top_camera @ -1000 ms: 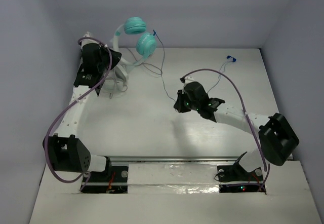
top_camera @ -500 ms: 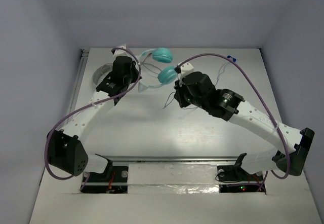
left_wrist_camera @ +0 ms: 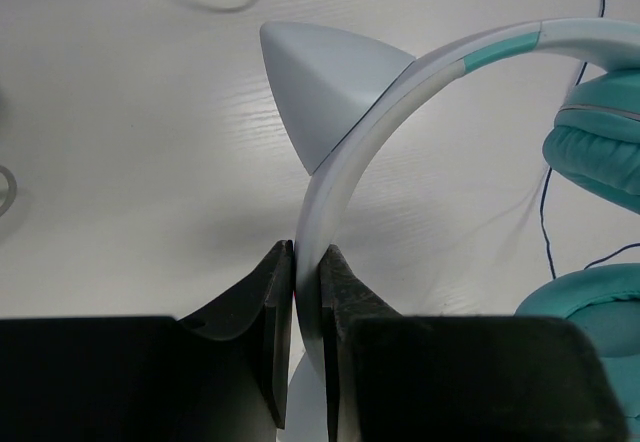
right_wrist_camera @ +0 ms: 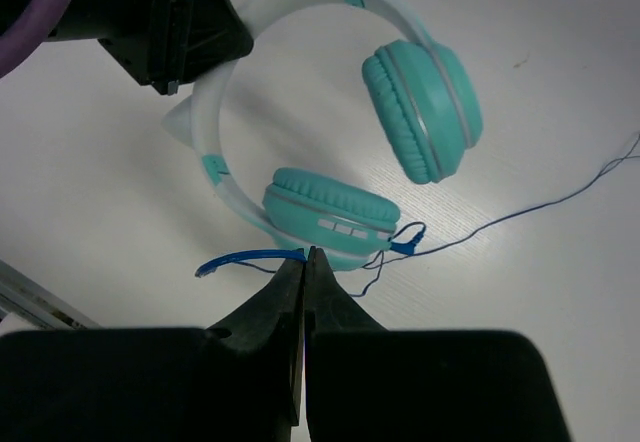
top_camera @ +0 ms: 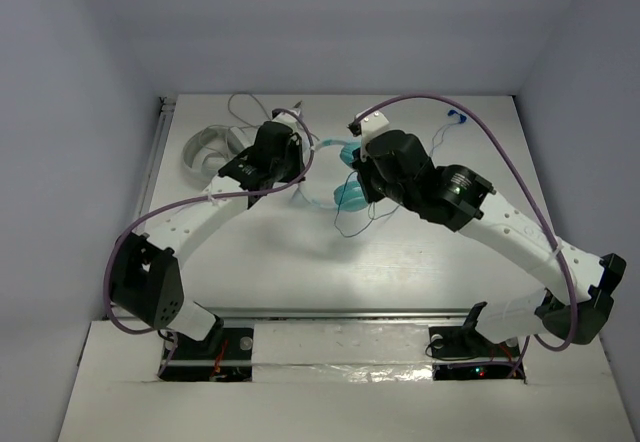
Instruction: Wrap the headphones
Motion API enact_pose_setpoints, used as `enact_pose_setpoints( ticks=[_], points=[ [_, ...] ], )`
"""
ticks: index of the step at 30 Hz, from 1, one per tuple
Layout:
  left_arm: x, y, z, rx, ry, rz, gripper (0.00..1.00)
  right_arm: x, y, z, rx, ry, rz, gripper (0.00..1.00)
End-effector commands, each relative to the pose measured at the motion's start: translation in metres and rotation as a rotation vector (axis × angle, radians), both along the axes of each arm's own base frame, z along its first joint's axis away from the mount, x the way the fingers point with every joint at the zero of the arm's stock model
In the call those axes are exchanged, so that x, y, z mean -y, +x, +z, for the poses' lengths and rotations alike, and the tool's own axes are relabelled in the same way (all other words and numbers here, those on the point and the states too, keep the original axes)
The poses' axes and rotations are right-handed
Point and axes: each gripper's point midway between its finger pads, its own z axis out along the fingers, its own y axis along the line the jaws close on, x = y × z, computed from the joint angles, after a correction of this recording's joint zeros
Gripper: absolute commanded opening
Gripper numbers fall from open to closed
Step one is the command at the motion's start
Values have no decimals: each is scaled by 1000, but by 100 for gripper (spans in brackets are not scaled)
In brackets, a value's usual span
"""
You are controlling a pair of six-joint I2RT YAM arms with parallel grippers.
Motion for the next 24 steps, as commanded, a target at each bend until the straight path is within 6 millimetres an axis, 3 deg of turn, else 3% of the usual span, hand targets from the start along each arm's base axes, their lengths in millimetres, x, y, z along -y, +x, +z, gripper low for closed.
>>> enact_pose_setpoints(
  ticks=[1,7,14,22,24],
  points=[
    [16,3,44,103,-64,-82,0,13,1,24,65,-22,-26,0],
    [2,-4,53,126,34,-112,0,23,3,11,65,-75,-57,0],
    [5,-26,39,78,72,-243,0,33,13,5,86,-149,-120,0],
    [32,-48,39,58,-17,-436,0,31,30,13,158,-146,-156,0],
    [46,-59,42,44,-78,-519,0,22,32,18,166,-110,-138,0]
  ],
)
